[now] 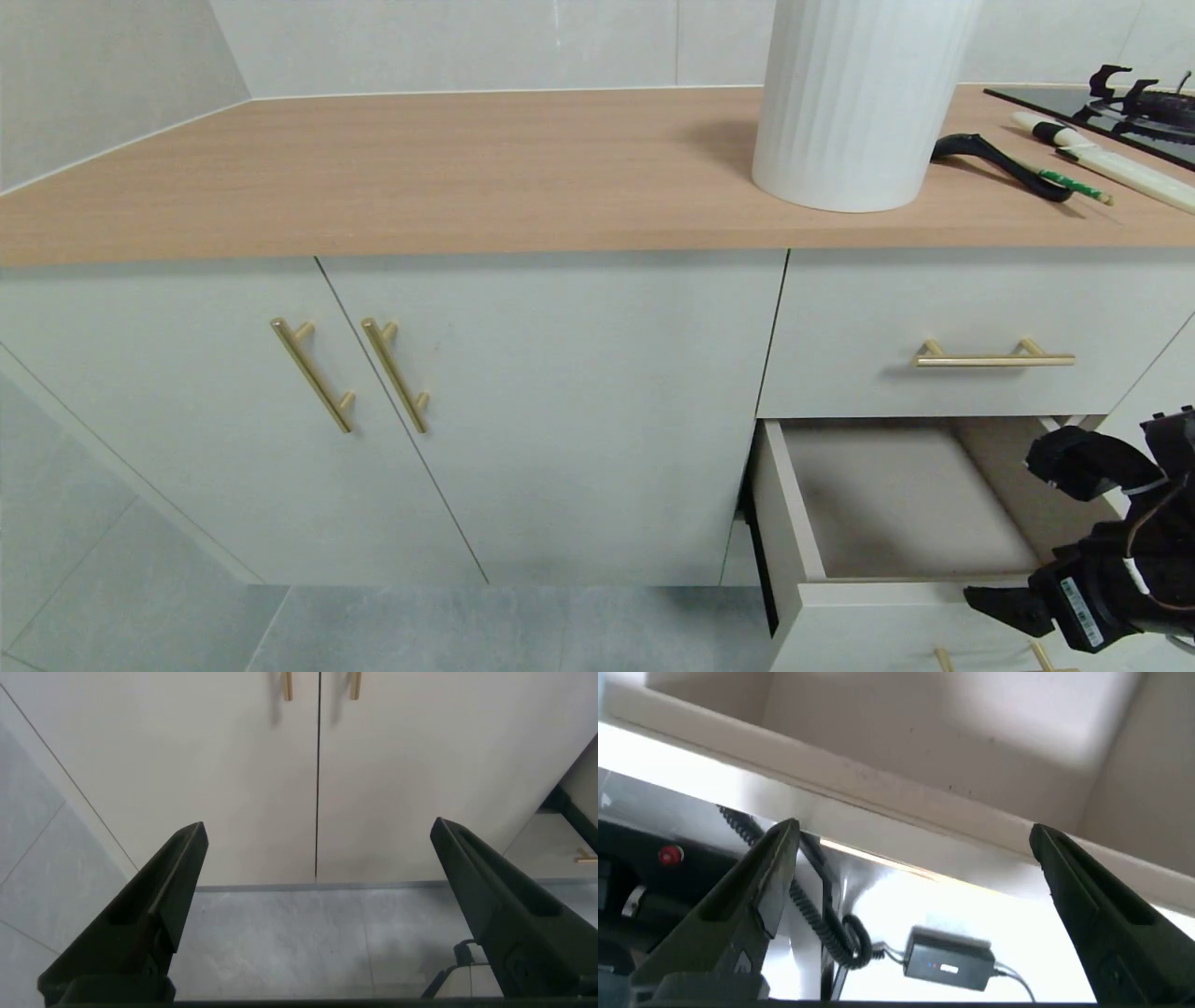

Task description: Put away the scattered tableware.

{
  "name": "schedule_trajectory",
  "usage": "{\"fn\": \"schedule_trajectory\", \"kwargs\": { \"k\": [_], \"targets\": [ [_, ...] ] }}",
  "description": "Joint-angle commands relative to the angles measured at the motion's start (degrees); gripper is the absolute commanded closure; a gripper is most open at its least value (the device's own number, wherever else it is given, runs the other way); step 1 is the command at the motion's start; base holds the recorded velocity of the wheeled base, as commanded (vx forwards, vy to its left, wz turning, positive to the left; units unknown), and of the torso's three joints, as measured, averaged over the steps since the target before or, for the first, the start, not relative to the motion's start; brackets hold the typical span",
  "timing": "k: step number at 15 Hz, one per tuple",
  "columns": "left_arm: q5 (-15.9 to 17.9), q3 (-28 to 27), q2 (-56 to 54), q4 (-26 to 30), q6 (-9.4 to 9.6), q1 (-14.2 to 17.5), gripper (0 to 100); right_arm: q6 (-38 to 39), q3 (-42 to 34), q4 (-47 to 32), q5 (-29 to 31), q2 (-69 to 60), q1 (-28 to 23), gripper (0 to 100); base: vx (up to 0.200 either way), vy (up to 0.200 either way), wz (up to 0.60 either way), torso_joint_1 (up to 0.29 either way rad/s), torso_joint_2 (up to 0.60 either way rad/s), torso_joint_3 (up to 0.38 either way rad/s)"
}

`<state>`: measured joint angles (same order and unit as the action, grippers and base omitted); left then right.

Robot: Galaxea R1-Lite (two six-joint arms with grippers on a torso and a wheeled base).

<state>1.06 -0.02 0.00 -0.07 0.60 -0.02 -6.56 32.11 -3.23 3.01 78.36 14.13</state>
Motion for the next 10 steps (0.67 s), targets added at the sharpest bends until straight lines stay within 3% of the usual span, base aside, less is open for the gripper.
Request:
{"fn": "schedule_trajectory", "kwargs": {
  "k": [1, 4, 10],
  "targets": [
    [-0.01, 0.02, 0.09, -0.01, 0.02, 0.02, 0, 0.67, 0.76, 1.65, -0.2, -0.4, 0.2, 0, 0.0, 0.0, 0.0, 0.0, 0.0, 0.0],
    [-0.01, 0.02, 0.09, -0.01, 0.02, 0.02, 0, 5.59, 0.67, 7.36, -0.11, 1.09, 0.2, 0, 0.0, 0.0, 0.0, 0.0, 0.0, 0.0],
    [-0.01, 0.02, 0.09, -0.01, 0.02, -0.06, 0, 5.77, 0.15, 7.63, 0.24, 9.44, 0.2, 0, 0.0, 0.0, 0.0, 0.0, 0.0, 0.0]
  ]
}}
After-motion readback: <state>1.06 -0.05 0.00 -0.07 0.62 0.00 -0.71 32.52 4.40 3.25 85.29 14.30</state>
